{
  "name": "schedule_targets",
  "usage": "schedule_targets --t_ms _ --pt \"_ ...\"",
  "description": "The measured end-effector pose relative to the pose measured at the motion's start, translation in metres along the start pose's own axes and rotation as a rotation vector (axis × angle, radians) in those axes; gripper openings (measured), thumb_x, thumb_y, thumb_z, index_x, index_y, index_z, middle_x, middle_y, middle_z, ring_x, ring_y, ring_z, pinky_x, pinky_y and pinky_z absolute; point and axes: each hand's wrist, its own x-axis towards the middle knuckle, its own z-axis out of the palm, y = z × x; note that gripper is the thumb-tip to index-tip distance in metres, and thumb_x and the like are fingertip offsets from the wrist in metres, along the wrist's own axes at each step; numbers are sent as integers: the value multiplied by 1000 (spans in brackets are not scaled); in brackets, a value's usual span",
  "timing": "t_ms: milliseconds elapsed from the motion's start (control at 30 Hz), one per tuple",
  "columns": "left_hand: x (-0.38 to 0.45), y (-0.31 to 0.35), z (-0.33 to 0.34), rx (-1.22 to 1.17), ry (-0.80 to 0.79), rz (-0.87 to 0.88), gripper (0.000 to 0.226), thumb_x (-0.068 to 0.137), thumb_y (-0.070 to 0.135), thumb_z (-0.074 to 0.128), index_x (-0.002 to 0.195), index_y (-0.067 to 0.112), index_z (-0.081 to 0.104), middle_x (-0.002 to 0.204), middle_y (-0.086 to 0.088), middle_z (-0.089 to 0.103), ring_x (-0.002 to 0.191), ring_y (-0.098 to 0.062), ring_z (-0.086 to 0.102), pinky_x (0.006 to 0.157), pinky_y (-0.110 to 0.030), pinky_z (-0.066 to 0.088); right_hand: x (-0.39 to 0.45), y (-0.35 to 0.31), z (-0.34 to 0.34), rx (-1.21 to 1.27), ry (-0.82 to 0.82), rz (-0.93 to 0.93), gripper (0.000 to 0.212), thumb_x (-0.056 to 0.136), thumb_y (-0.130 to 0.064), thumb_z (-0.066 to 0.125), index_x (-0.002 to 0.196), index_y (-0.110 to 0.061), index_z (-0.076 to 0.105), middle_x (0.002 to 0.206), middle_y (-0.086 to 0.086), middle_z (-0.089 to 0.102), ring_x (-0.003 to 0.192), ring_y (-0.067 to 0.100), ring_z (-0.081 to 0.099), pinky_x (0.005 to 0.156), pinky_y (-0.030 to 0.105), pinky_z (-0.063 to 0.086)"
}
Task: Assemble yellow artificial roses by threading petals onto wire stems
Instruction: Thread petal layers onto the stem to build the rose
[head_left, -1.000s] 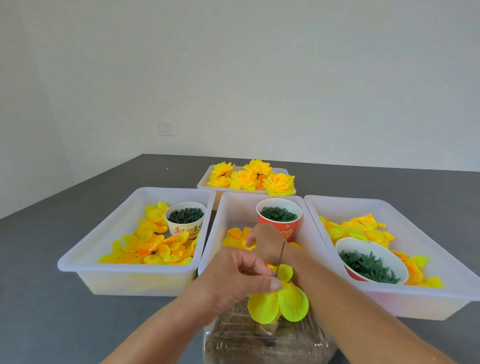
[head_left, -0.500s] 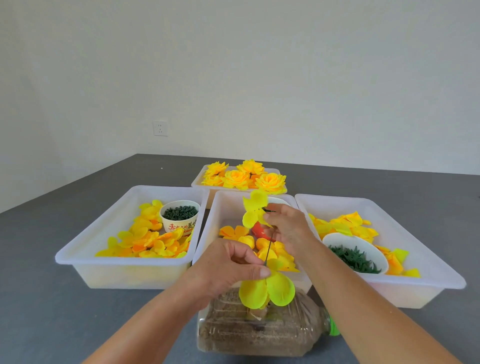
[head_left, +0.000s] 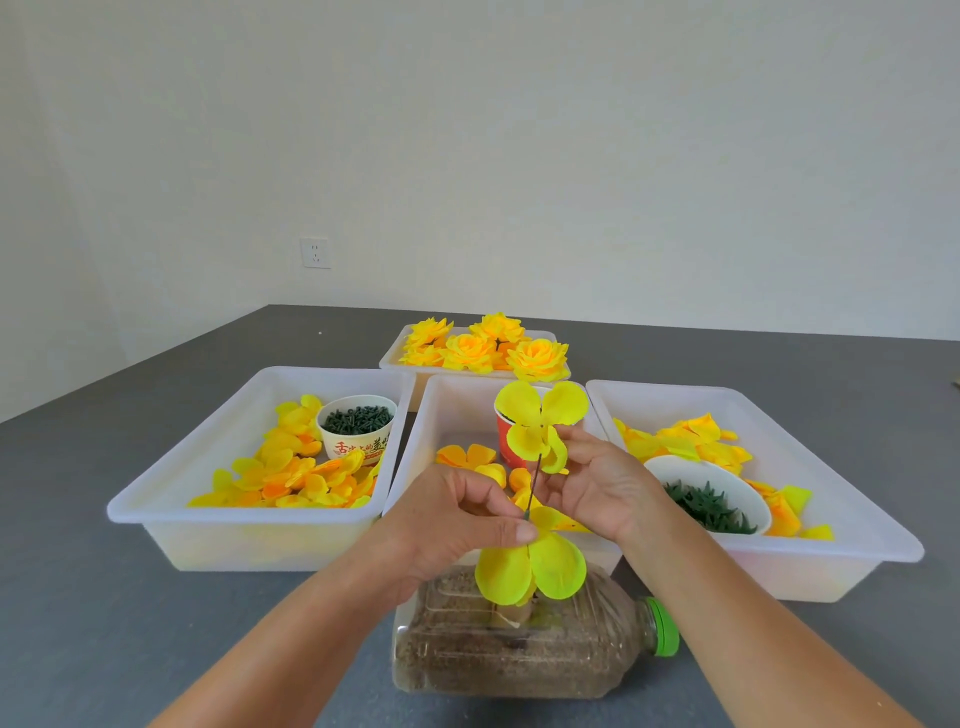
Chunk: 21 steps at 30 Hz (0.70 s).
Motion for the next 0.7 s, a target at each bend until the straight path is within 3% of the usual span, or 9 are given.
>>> schedule_targets --t_ms 100,233,300,400,567,700 --pt "0 -1 0 -5 3 -4 11 68 4 77 65 11 70 82 -13 70 79 -19 62 78 -26 51 2 2 3 32 33 23 16 92 -3 45 92 -12 59 76 11 67 67 24 59 61 31 48" --pt "1 -1 0 -8 -3 -8 11 69 4 77 66 11 70 80 -11 70 78 -18 63 77 -25 52 10 5 7 116 180 67 29 91 -2 44 118 -3 55 99 21 60 85 30 54 78 37 43" --pt "1 -1 -1 -12 -9 -7 12 68 5 77 64 13 70 79 -10 70 78 -18 63 76 -24 52 12 7 9 76 243 90 33 89 -2 42 119 -4 55 96 20 58 83 31 52 84 37 44" --pt "2 -1 -1 1 -21 -6 11 67 7 78 63 14 71 78 -9 70 78 -17 63 77 -24 51 13 9 12 51 282 112 26 89 -6 39 109 -8 56 81 16 55 68 28 52 67 33 41" --pt "1 -1 -1 0 -22 -9 12 55 20 78 63 15 71 80 -11 70 79 -18 63 80 -26 51 9 8 13 66 144 117 38 92 -34 50 118 -9 61 108 18 64 85 34 62 79 43 48" --pt "3 -2 -1 4 -20 -15 8 66 7 77 66 11 70 78 -8 70 76 -13 64 73 -18 52 0 5 15 -56 180 126 41 83 -11 57 124 -5 55 99 19 61 73 30 58 62 33 48"
